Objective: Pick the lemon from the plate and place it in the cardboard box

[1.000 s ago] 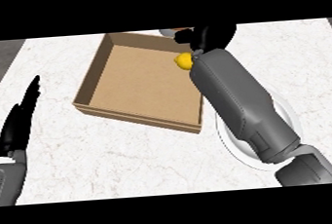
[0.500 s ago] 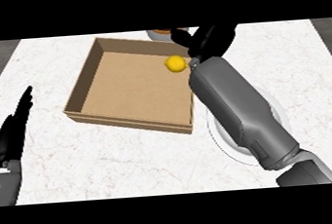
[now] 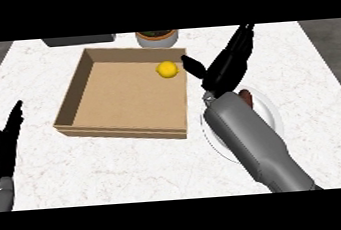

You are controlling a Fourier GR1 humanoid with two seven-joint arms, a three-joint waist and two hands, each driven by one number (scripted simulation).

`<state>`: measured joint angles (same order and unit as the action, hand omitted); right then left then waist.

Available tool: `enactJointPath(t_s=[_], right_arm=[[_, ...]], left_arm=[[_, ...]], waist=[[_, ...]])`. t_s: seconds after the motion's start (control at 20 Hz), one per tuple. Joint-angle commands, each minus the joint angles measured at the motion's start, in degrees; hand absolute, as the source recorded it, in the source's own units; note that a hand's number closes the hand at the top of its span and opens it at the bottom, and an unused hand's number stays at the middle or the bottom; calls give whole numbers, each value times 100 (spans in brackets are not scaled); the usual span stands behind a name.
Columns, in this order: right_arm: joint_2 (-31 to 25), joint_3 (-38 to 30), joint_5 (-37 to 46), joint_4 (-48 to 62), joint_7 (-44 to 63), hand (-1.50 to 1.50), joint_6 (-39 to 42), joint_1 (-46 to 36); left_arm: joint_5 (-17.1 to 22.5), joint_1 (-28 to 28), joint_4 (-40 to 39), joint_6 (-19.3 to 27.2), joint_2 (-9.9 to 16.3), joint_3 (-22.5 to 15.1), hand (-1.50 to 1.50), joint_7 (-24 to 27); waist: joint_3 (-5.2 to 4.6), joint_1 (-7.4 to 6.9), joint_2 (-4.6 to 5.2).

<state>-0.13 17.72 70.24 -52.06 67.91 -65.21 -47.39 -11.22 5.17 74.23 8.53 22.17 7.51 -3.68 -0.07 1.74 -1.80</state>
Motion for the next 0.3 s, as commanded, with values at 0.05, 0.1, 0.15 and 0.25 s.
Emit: enactJointPath(t_s=[0.05,0.1,0.15,0.25], right_arm=[[12,358,396,-1479,771,-150,302,1097],[12,391,458,-1750,822,-150,416,1302],[12,754,492,-2010,801,-150,481,1684],[12,863,648,-2589,875,-150,815,2190]], left_arm=[[99,-177,-18,-1,78,194,0,150],[45,-176,145,24,54,123,0,-18],[-35,-66,13,99,-50,42,0,6],[-10,-192,255,78,-5,70,0,-129]], waist=[[-5,192,-28],[0,212,-45],[-3,233,-13],[2,181,-9]])
